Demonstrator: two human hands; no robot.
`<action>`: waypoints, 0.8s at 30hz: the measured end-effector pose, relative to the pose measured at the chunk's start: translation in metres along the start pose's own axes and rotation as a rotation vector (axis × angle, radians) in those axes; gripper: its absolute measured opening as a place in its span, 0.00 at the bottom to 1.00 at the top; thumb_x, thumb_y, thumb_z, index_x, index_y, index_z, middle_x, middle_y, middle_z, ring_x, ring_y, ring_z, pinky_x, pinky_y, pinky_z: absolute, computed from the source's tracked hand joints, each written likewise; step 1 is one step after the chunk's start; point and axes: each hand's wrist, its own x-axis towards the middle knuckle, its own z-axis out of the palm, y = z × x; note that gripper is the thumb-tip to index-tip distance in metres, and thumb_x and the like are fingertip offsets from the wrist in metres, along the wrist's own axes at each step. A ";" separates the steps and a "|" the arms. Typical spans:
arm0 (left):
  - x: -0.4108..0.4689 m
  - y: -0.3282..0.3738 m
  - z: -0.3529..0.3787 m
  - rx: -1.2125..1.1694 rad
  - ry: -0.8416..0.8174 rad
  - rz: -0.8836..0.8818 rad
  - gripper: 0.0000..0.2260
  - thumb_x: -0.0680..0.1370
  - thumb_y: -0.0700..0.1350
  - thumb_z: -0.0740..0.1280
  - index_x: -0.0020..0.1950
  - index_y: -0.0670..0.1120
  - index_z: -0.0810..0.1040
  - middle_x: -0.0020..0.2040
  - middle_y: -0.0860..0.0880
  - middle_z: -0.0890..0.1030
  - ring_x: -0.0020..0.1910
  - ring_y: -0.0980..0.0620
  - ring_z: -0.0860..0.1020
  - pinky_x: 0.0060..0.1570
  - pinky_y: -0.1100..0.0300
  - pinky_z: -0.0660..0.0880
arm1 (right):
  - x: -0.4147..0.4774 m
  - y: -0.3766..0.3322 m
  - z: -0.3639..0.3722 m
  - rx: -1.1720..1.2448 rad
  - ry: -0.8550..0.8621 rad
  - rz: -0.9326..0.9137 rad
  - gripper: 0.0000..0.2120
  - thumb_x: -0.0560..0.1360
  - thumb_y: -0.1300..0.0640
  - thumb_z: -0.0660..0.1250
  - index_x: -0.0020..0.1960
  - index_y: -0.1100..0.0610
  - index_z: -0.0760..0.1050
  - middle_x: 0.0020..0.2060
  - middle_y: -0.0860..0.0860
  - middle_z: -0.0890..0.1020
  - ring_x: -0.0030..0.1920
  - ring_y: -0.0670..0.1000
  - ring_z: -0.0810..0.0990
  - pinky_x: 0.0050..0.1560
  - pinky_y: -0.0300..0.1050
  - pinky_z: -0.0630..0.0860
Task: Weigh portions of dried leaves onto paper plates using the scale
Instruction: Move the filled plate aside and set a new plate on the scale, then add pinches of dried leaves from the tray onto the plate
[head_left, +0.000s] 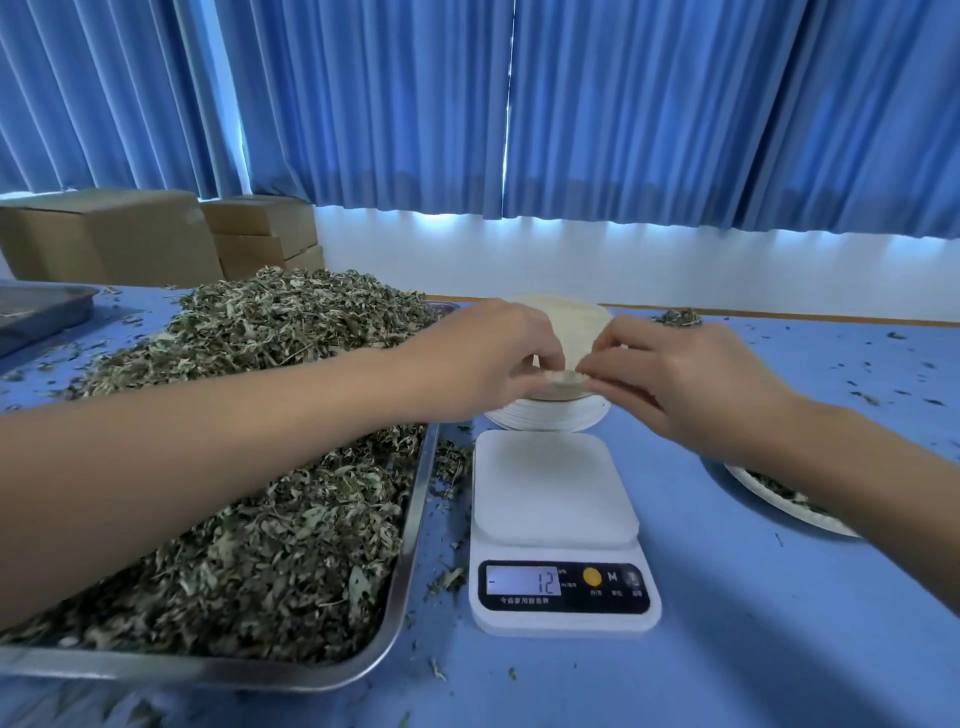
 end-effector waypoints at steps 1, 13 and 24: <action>-0.008 0.007 0.003 0.011 -0.015 0.020 0.09 0.79 0.52 0.66 0.53 0.49 0.83 0.49 0.52 0.81 0.49 0.52 0.77 0.52 0.50 0.73 | -0.009 -0.008 0.000 -0.010 0.003 -0.012 0.16 0.83 0.50 0.60 0.53 0.56 0.84 0.46 0.51 0.83 0.31 0.60 0.80 0.25 0.52 0.75; -0.077 0.049 0.034 0.006 -0.134 0.122 0.11 0.80 0.51 0.65 0.60 0.50 0.81 0.56 0.54 0.79 0.56 0.53 0.74 0.56 0.57 0.67 | -0.078 -0.076 0.005 0.134 0.022 -0.062 0.12 0.81 0.52 0.64 0.54 0.54 0.85 0.46 0.48 0.84 0.30 0.50 0.79 0.22 0.45 0.73; -0.099 0.015 0.029 0.107 0.080 -0.361 0.16 0.83 0.51 0.54 0.66 0.55 0.75 0.63 0.56 0.76 0.62 0.53 0.73 0.60 0.45 0.70 | -0.077 -0.049 0.031 0.363 0.226 0.575 0.17 0.83 0.47 0.59 0.43 0.51 0.82 0.40 0.44 0.78 0.31 0.45 0.75 0.36 0.49 0.73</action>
